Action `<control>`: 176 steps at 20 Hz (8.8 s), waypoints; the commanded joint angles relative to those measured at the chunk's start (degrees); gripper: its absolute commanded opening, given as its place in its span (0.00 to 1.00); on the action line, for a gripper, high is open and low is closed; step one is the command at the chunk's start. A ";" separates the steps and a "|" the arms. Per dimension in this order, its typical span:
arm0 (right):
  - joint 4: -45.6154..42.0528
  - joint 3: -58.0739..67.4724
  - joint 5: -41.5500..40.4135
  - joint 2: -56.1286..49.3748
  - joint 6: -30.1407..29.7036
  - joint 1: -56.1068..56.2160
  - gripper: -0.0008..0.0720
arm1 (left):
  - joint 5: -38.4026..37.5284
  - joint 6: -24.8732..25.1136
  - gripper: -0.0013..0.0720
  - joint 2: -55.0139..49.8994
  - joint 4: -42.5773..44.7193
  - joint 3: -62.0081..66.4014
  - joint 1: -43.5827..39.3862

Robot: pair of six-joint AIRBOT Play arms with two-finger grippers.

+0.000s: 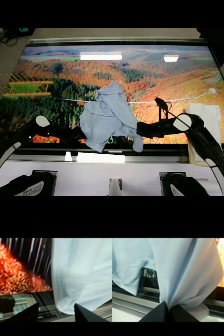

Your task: Fold the shirts.

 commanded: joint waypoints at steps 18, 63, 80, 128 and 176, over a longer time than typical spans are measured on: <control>-25.53 29.22 0.48 5.92 1.11 -0.20 0.04 | 9.81 22.53 0.06 22.64 -4.31 39.34 8.07; -34.47 57.35 -12.74 -51.52 25.07 -0.15 0.17 | 23.61 19.06 0.12 -15.56 -2.40 39.26 11.87; -10.38 49.29 15.56 -45.05 -4.20 -25.59 0.61 | 1.11 9.11 0.62 -18.23 3.82 20.46 22.05; -32.15 67.82 7.43 14.16 -3.23 -24.33 0.04 | 3.50 8.72 0.05 25.46 4.28 82.09 18.43; -24.30 38.64 6.58 -43.56 -5.20 -24.30 0.04 | -11.54 16.68 0.06 -33.92 8.24 51.76 16.20</control>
